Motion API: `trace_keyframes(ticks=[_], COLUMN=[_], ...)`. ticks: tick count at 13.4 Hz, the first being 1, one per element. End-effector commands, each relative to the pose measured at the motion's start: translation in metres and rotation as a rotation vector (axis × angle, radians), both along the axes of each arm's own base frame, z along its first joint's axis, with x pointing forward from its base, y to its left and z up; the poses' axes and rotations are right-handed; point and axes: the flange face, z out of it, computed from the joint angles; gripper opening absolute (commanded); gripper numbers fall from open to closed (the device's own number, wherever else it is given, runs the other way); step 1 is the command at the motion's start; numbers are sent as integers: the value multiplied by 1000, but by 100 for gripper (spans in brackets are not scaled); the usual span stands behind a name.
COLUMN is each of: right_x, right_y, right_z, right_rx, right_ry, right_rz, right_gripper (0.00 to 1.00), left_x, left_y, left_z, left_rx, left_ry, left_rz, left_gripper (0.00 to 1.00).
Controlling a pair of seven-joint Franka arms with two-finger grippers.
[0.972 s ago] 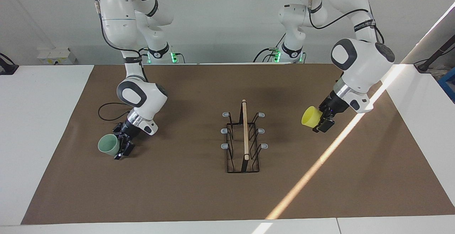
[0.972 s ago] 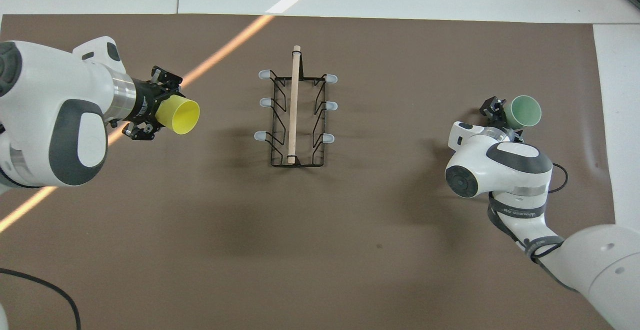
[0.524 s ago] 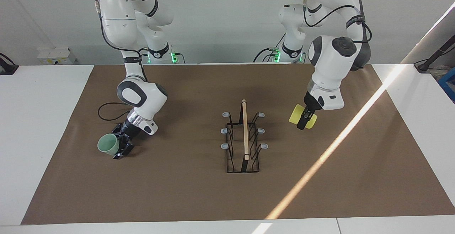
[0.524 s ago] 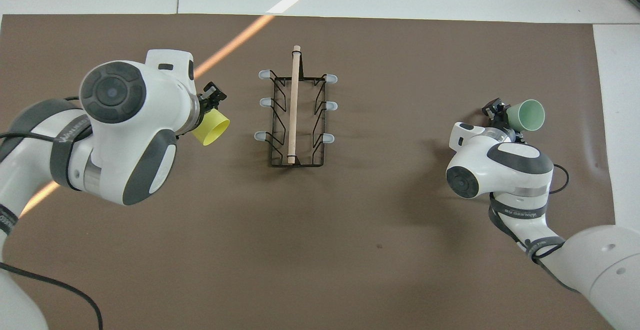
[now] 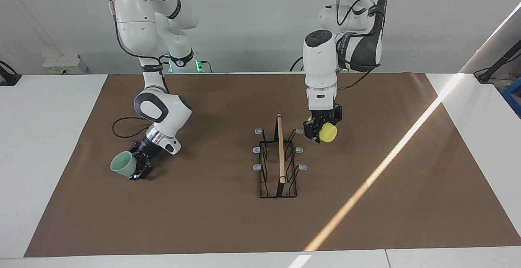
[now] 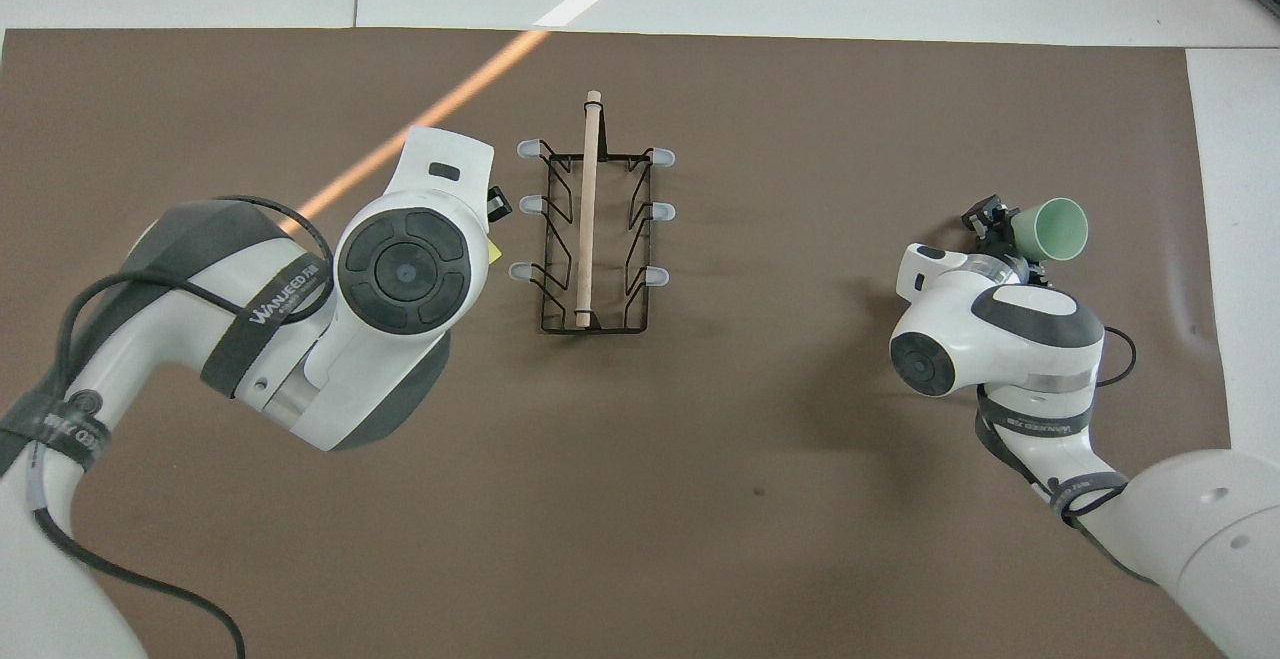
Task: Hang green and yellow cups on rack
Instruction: 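Lift the yellow cup with the left gripper toward the rack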
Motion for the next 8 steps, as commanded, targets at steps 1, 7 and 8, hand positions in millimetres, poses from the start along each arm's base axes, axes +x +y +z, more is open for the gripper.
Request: trace_keyframes(ticks=[1, 7, 8], right_x=[0, 3, 3], right_y=[14, 14, 15], right_z=[20, 81, 91], right_rx=[7, 151, 190], right_ry=[-40, -4, 1], right_rz=[-11, -167, -202], right_gripper=[0, 0, 0], left_x=[-2, -12, -17], left_y=[-2, -24, -29], left_z=[-1, -7, -12], left_rx=[20, 25, 36], left_ry=[-84, -149, -169], left_rz=[23, 66, 71], left_gripper=[0, 0, 0])
